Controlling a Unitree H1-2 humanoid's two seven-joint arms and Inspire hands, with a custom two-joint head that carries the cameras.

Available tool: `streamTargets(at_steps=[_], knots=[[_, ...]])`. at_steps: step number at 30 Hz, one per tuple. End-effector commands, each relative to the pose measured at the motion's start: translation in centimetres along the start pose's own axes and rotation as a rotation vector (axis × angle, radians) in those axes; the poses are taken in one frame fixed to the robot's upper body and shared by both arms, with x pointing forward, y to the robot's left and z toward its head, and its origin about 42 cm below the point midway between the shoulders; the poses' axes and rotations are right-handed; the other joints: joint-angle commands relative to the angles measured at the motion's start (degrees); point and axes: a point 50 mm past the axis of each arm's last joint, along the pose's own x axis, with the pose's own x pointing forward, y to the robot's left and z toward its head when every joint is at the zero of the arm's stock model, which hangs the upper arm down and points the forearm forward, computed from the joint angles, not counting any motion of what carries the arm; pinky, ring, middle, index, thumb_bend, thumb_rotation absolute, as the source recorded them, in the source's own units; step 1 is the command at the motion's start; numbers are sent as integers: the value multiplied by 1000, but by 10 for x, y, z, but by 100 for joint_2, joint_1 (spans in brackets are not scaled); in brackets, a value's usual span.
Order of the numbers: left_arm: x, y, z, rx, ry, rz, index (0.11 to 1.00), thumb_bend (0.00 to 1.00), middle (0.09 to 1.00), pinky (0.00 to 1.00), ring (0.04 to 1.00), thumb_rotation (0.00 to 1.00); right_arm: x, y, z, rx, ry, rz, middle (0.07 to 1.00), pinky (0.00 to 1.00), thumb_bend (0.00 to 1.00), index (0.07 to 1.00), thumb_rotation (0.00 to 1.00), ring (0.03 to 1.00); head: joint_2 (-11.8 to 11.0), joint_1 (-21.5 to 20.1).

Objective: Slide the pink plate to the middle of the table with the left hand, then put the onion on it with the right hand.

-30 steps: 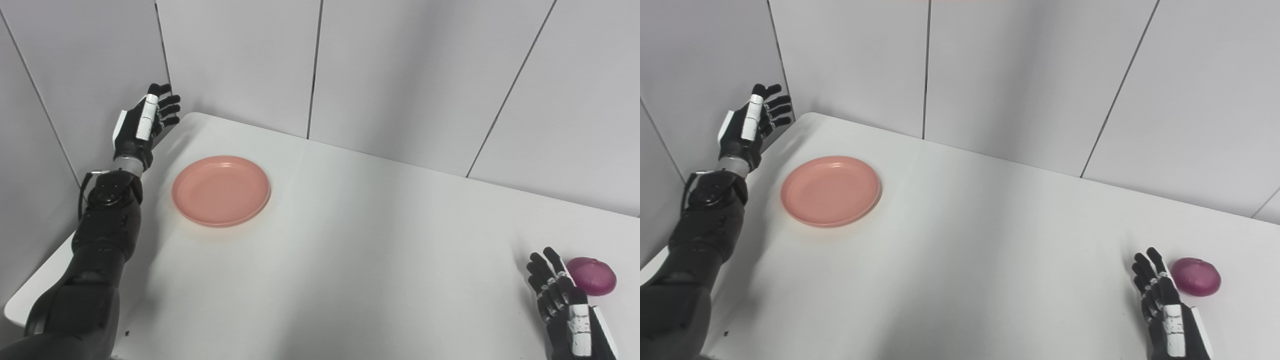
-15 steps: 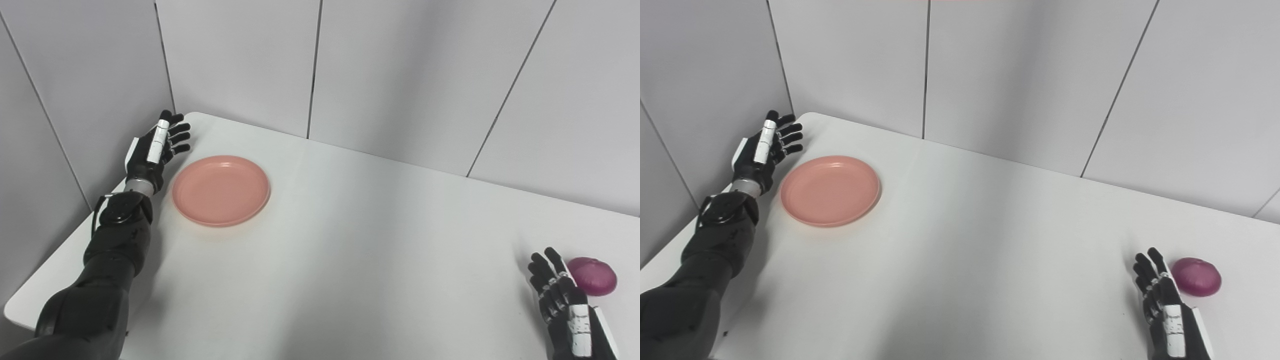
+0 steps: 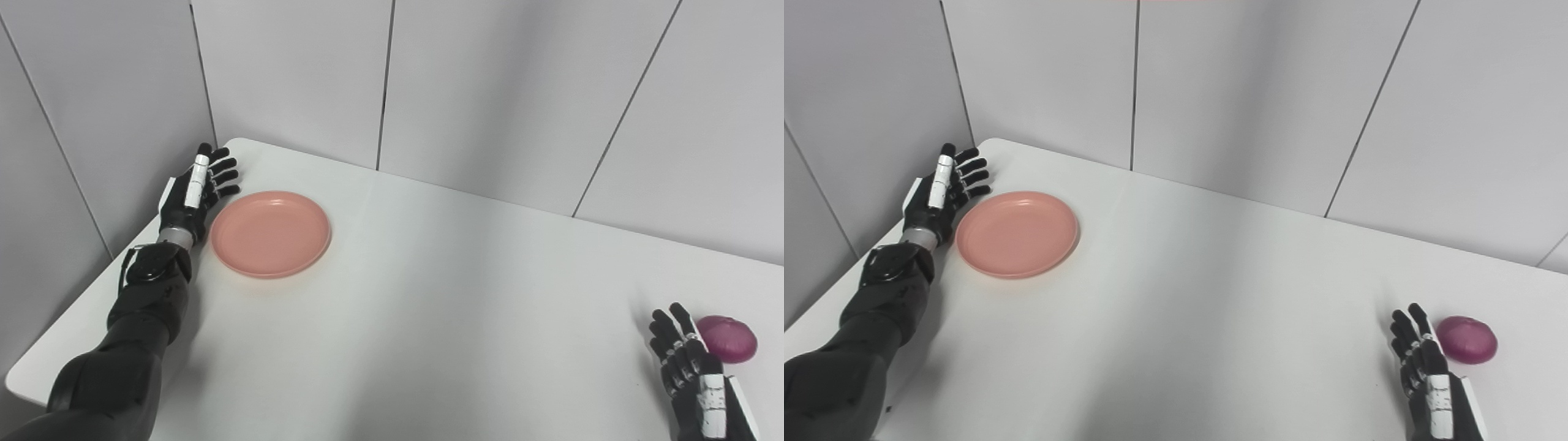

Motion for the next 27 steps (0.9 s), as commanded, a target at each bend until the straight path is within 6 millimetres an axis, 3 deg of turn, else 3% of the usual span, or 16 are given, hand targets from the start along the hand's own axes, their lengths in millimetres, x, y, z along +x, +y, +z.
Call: streamTargets(at_steps=[1, 11, 20, 27], knots=[[6, 3, 12, -13, -19, -8, 767, 840, 780, 699, 802, 902, -46, 10, -49, 76, 178, -48, 953, 1000, 941, 997, 945, 987, 28, -4], [-5, 1, 8, -77, 15, -21, 774, 809, 762, 701, 786, 885, -45, 12, -45, 81, 168, -53, 949, 1000, 977, 994, 932, 982, 87, -7], [-24, -17, 18, -124, -19, -73, 750, 810, 737, 653, 762, 851, -43, 16, -38, 84, 168, -46, 964, 1000, 955, 1000, 938, 1000, 154, -27], [-37, -36, 19, -164, -11, -135, 748, 800, 738, 667, 765, 883, -43, 20, -33, 84, 157, -56, 958, 1000, 957, 1000, 940, 995, 232, -53]])
